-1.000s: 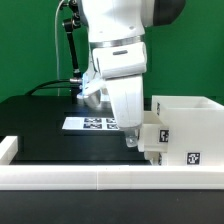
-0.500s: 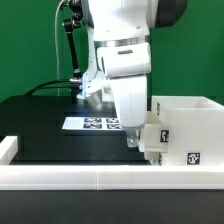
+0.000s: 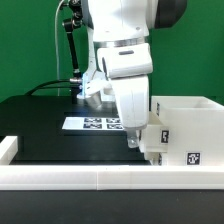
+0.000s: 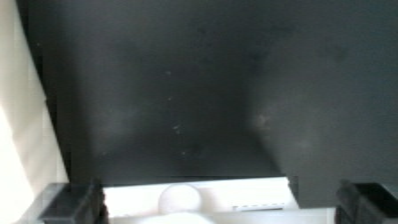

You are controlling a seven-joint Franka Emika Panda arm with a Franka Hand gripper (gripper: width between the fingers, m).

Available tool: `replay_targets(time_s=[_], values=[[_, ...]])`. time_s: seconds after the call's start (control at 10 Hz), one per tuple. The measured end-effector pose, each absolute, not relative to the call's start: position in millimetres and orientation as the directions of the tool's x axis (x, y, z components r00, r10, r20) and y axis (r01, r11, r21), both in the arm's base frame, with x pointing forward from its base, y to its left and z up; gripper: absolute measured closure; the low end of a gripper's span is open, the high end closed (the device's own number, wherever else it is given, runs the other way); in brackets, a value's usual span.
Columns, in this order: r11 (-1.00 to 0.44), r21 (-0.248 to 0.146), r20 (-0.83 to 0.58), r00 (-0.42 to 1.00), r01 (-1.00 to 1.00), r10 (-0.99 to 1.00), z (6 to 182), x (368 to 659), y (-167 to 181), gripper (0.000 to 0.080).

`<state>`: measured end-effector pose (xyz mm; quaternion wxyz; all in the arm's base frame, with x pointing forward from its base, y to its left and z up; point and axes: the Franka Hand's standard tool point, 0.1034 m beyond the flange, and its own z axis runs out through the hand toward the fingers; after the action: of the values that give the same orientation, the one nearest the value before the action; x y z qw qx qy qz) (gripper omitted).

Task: Assemble drawer

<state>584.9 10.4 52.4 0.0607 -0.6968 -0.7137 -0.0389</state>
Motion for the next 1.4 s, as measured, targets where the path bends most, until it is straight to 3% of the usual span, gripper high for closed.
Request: replay_targets(time_s=[0.4, 0.7, 1.4], values=[[0.032, -0.028, 0.147, -0.028, 0.999, 0.989, 53.0, 585.6, 24.8, 0.0151], [0.017, -0.051, 0.14, -0.01, 0.999, 0.99, 54.4, 585.3, 8.7, 0.0151], [-0.006, -0.063, 0.13, 0.014, 0.998, 0.991, 57.9, 583.9, 37.4, 0.0151]])
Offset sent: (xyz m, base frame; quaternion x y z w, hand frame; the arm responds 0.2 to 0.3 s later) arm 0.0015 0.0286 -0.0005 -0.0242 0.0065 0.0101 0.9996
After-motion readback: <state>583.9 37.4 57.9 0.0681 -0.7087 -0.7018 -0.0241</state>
